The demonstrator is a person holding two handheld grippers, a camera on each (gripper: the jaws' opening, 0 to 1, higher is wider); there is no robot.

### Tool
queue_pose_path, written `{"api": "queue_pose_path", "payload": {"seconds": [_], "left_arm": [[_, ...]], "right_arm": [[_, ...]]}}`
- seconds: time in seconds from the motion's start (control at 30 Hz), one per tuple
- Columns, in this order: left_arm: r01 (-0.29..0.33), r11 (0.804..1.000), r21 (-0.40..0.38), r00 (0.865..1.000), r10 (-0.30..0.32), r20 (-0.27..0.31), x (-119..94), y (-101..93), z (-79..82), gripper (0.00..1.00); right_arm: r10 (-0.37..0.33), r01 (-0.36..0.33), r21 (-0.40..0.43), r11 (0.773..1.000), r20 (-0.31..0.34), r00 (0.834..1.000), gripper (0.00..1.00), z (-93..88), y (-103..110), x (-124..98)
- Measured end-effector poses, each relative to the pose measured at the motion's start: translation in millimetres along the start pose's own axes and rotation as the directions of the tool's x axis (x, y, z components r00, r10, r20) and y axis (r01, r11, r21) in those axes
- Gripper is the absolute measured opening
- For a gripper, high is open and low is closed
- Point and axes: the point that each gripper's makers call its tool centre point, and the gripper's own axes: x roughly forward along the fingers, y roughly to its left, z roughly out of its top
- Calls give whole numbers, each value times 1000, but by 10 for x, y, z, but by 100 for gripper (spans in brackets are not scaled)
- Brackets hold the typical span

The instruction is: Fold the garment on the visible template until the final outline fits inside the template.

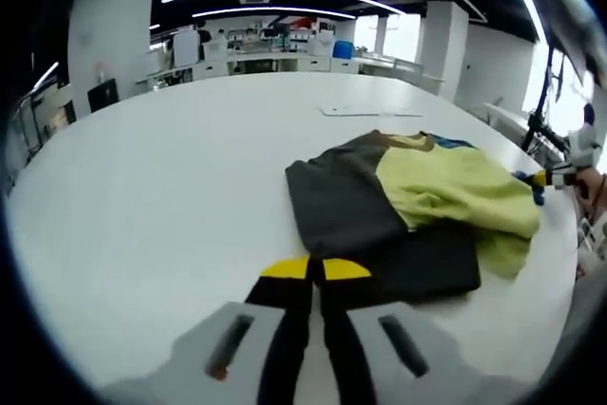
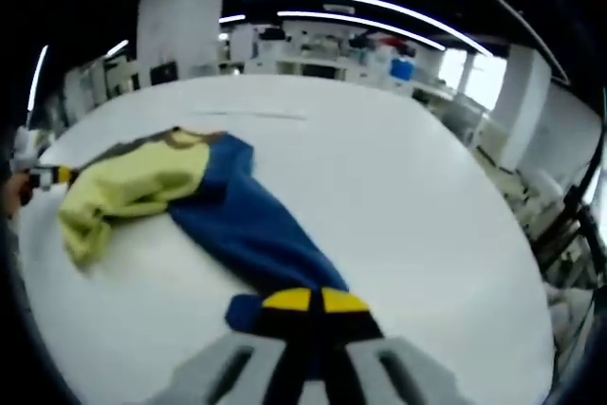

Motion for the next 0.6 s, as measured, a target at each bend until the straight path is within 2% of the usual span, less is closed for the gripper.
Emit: {"api": "queue_pose_path", "payload": {"seconds": [0.2,0.4,0.6], "left_arm": [[-15,1000,12,1000,15,-8,-12,65,3,0],[-32,999,26,999,32,-14,-16,139,35,0],[-45,999,30,999,46,-19,-18,219,35,0]], "right_arm": [[-25,24,-44,999,-18,1000,0,42,-189,74],[-52,52,-2,999,-30,998,0,50,-346,96],[-66,66,-6,998,-51,997,0,48,-495,175]]}}
